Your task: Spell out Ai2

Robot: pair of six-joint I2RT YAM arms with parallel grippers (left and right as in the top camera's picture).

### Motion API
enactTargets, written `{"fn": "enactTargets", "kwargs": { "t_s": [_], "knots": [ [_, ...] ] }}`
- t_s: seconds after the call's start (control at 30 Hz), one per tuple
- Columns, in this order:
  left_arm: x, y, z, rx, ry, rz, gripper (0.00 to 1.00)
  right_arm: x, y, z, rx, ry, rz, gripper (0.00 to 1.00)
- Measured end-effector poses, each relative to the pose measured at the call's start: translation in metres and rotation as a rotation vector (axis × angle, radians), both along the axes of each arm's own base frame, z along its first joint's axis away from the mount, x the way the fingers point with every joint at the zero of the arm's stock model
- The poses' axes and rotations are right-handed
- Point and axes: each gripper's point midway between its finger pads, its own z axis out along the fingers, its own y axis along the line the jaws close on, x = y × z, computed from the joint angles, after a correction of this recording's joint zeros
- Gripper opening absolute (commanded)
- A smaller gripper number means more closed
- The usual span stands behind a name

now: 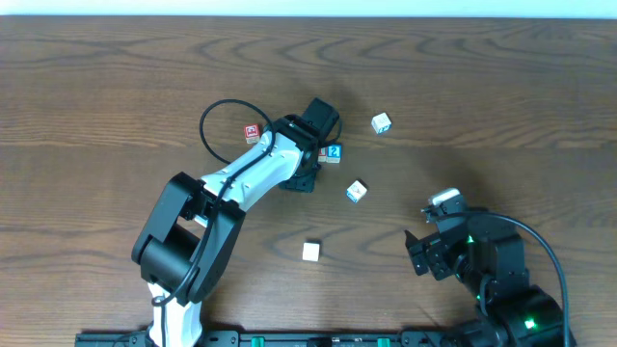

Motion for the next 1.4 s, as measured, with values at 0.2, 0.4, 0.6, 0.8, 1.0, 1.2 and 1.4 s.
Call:
{"fn": "enactTargets", "kwargs": {
  "t_s": [0.2,0.4,0.6,0.8,1.0,1.2,1.4],
  "knots": [
    [0.001,0.001,0.000,0.003,-0.002,0.002,0.48,0.000,0.000,0.000,0.000,0.000,0.000,0.99],
    [0.001,0.001,0.000,0.003,-0.001,0.002,0.48,0.000,0.000,0.000,0.000,0.000,0.000,0.99],
    [0.000,0.000,0.000,-0.003,0.003,0.000,0.48,0.000,0.000,0.000,0.000,0.000,0.000,0.99],
    [0.001,-0.002,0.000,-0.010,-0.002,-0.003,0.48,0.000,0.000,0.000,0.000,0.000,0.000,0.99],
    [0.005,-0.004,0.001,-0.019,-0.019,-0.005,0.48,0.000,0.000,0.000,0.000,0.000,0.000,0.99],
    [0.005,-0.003,0.001,-0.015,-0.019,-0.005,0.48,0.000,0.000,0.000,0.000,0.000,0.000,0.99],
    [-0.008,0.004,-0.002,0.004,0.042,-0.008,0.46,0.000,0.000,0.000,0.000,0.000,0.000,0.99]
  ]
}}
